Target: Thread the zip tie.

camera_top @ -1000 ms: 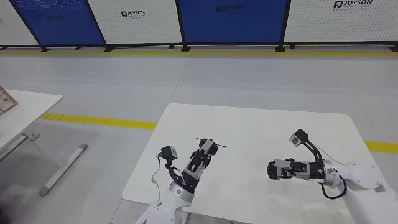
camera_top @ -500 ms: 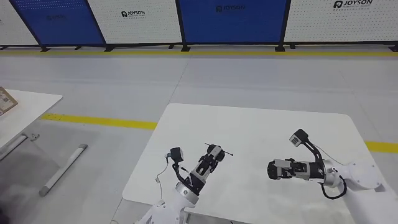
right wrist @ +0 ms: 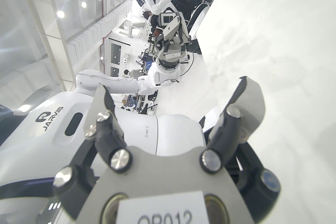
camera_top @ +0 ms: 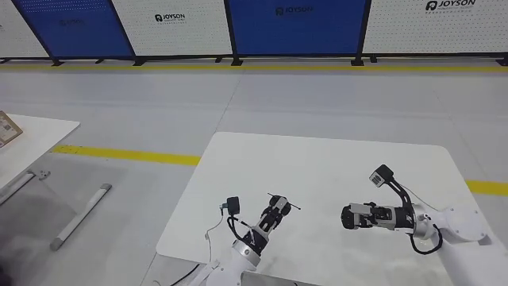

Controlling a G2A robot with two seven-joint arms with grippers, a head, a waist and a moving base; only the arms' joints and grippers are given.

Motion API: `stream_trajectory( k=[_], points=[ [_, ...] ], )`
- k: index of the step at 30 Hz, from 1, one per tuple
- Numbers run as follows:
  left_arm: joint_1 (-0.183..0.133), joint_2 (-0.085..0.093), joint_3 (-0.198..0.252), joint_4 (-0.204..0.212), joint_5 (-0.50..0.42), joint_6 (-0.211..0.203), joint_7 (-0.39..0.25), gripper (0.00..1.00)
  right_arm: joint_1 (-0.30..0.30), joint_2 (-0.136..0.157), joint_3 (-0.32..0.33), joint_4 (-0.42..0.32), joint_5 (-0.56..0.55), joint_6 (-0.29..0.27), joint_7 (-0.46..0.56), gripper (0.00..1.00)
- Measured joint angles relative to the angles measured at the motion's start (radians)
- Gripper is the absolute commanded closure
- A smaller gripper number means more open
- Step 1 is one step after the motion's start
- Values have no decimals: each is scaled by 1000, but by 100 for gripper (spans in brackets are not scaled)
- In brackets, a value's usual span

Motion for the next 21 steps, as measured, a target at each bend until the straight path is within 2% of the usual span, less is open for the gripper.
stream_trajectory(
  k=[5,8,13,16,21],
  points=[
    [-7,0,-1,0,9,3,1,100,0,0,0,0,0,0,0,0],
    [-6,2,-14,-19,23,-9,8,100,0,0,0,0,0,0,0,0],
    [5,6,-67,-93,-7,-45,42,100,0,0,0,0,0,0,0,0],
    [17,10,-98,-158,7,-63,47,100,0,0,0,0,0,0,0,0],
    [64,17,-141,-267,31,-73,28,100,0,0,0,0,0,0,0,0]
  ],
)
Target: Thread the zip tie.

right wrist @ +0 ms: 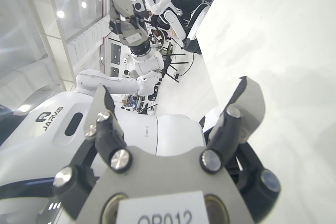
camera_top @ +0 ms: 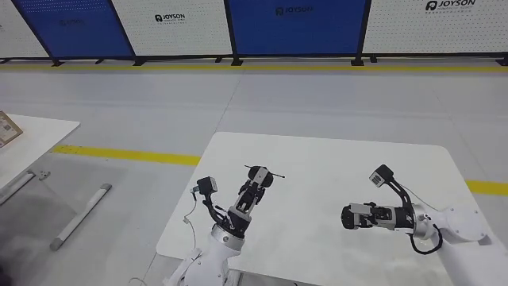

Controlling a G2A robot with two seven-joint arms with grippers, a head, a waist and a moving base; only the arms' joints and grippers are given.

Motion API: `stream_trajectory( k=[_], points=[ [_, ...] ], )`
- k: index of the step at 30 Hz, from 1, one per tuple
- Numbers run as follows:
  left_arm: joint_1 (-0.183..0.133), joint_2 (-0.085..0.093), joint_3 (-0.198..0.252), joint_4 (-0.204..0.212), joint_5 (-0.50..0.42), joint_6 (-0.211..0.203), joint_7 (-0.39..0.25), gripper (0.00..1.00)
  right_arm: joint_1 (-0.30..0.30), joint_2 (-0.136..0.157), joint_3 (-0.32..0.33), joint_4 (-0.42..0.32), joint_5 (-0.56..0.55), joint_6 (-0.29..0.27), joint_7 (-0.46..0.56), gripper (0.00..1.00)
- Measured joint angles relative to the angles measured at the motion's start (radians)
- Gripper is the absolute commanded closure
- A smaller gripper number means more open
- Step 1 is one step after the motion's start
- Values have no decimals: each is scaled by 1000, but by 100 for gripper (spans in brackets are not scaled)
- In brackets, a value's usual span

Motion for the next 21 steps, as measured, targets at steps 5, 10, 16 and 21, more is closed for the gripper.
stream_trajectory(
  k=[5,10,16,21],
  points=[
    [23,5,-6,1,46,20,-44,100,0,0,0,0,0,0,0,0],
    [-11,1,40,90,115,88,-66,100,0,0,0,0,0,0,0,0],
    [-68,-7,86,196,148,157,-54,100,0,0,0,0,0,0,0,0],
    [-74,-10,100,226,171,175,-29,100,0,0,0,0,0,0,0,0]
  ],
)
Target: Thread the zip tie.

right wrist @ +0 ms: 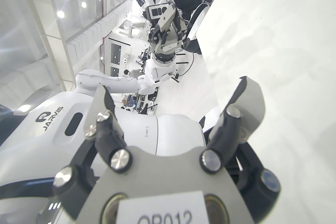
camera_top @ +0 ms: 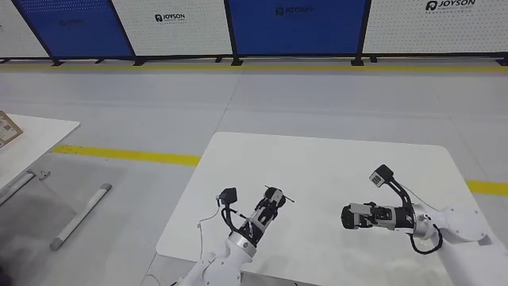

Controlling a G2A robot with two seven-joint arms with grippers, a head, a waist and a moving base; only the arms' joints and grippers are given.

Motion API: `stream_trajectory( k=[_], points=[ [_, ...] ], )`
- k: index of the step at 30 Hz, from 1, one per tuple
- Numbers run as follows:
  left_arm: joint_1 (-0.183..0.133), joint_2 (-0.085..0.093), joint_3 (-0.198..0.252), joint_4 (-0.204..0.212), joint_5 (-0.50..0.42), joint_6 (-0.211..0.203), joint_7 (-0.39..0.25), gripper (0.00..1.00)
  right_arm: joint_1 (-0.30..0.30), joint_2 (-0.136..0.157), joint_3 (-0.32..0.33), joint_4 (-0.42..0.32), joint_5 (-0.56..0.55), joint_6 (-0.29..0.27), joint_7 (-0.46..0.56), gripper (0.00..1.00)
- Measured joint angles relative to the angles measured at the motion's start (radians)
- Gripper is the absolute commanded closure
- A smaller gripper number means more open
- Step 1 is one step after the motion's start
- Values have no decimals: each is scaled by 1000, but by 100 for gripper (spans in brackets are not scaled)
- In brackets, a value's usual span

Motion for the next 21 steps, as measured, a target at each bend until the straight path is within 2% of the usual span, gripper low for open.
stream_trajectory(
  k=[8,21],
  points=[
    [18,0,-5,-9,9,0,32,100,0,0,0,0,0,0,0,0],
    [23,0,3,-14,5,-10,24,100,0,0,0,0,0,0,0,0]
  ],
)
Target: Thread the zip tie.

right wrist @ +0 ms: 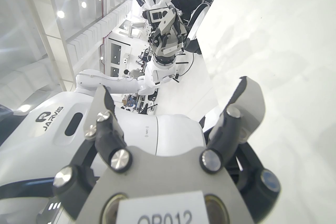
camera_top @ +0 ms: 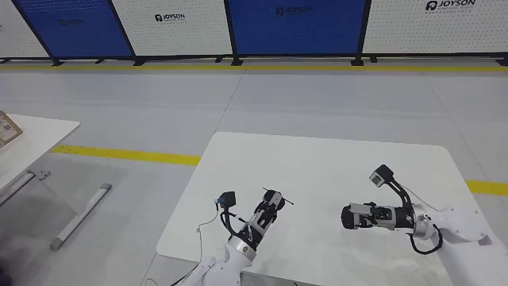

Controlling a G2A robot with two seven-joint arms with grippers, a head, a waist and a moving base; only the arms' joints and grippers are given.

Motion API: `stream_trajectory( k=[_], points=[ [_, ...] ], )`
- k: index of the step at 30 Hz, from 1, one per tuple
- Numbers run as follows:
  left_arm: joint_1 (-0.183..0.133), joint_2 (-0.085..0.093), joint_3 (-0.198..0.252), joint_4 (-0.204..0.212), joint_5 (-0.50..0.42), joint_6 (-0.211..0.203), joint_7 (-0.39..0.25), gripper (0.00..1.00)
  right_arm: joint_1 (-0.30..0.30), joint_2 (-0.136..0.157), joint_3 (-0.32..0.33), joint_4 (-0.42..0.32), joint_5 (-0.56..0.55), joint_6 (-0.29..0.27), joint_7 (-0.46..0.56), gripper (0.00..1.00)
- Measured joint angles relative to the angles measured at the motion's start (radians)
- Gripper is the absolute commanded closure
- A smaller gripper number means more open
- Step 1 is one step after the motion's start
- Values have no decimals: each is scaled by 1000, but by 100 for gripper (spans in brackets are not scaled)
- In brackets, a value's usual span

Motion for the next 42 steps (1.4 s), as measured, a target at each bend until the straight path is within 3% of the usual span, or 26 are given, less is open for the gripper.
stream_trajectory(
  k=[7,11,26,32,35,39,42],
  points=[
    [-16,-3,25,22,-14,-3,-27,100,0,0,0,0,0,0,0,0],
    [-23,-8,41,28,-27,-3,-3,100,0,0,0,0,0,0,0,0],
    [-24,-8,41,28,-36,-4,-2,100,-7,2,6,-26,-3,9,-13,0],
    [-24,-8,41,28,-36,-4,-2,100,-29,40,82,-105,-89,68,1,0],
    [-24,-8,41,28,-36,-4,-2,100,-27,71,100,-146,-136,117,0,0],
    [-24,-8,41,28,-36,-4,-2,100,2,116,174,-163,-295,227,-30,0],
    [-24,-8,41,28,-36,-4,-2,100,-2,121,195,-177,-340,261,-79,0]
  ],
)
